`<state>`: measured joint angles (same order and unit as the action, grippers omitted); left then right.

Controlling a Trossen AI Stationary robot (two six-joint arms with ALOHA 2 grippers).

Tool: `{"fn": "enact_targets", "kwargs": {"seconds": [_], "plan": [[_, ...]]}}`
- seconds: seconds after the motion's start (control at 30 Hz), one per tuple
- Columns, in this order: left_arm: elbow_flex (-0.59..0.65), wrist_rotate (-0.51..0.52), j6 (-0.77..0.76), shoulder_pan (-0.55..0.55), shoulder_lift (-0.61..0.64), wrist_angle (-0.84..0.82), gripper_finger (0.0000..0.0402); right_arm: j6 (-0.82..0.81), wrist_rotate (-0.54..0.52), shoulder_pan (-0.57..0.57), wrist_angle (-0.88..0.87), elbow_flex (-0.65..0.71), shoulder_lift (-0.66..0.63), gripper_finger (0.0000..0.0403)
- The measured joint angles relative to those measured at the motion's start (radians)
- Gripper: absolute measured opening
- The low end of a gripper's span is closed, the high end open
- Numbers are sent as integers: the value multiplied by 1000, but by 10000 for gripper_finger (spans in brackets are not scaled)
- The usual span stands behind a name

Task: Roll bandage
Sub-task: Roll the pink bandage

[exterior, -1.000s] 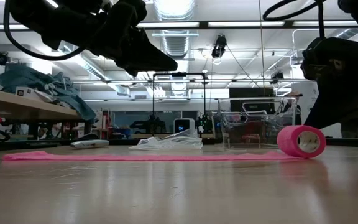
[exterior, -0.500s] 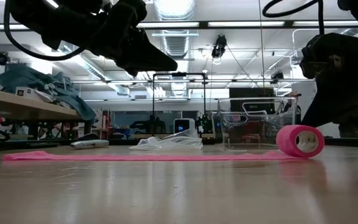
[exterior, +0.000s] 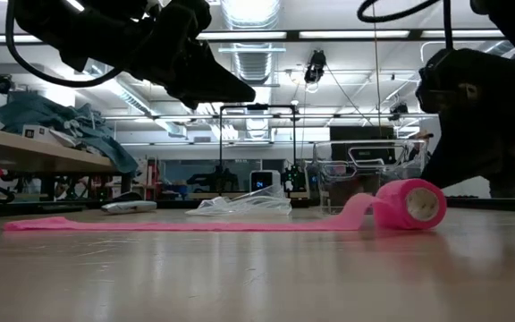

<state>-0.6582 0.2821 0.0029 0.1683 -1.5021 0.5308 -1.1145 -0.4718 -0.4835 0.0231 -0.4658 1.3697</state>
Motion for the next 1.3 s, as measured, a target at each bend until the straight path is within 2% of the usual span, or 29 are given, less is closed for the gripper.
{"fn": "enact_targets", "kwargs": {"seconds": [0.2, 0.53, 0.63, 0.8, 0.97, 1.1, 1.3], "plan": [[0, 0, 3, 0, 0, 0, 32, 22, 0, 6, -71, -52, 6, 0], [0, -1, -3, 0, 0, -62, 32, 66, 1, 19, -96, -87, -5, 0], [0, -1, -3, 0, 1, -60, 32, 25, 9, 18, -153, -87, -56, 0], [0, -1, -4, 0, 1, -60, 32, -124, 109, 32, -293, -87, -147, 0], [0, -1, -4, 0, 1, -53, 32, -151, 145, 33, -320, -87, -154, 2], [0, -1, -4, 0, 2, -51, 32, -149, 167, 33, -268, -86, -125, 35], [0, -1, -4, 0, 2, -45, 32, -238, 169, 43, -205, -86, -78, 137]]}}
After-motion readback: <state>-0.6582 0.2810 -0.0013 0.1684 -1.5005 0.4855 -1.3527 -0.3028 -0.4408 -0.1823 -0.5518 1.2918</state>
